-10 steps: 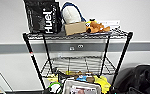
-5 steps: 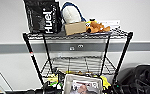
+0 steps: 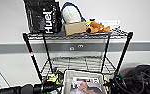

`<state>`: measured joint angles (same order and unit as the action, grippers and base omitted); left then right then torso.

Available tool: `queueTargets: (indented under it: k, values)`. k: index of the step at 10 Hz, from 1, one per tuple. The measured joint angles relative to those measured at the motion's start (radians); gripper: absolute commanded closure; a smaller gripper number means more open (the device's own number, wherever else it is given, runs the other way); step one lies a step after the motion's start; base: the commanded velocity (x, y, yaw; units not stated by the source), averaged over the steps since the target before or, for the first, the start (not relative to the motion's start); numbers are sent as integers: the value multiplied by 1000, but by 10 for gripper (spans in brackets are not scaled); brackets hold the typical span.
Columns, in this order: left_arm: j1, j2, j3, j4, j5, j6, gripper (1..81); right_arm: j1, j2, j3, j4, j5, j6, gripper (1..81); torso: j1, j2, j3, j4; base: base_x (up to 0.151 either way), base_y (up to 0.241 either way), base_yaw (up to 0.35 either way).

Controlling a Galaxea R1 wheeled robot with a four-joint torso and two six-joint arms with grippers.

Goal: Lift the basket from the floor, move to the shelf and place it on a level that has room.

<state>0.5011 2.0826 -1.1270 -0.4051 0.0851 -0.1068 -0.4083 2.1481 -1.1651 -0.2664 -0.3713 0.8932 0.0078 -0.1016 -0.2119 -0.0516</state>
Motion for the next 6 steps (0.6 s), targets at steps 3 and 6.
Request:
queueTargets:
  k: [3,6]
  values:
    - [-103,-14,21,-35,66,-27,811,103,-10,37,1,-49,70,811,0,0,0,0,0,0,0]
    - [-221,-19,34,-45,119,-80,811,203,-18,61,12,-101,122,811,0,0,0,0,0,0,0]
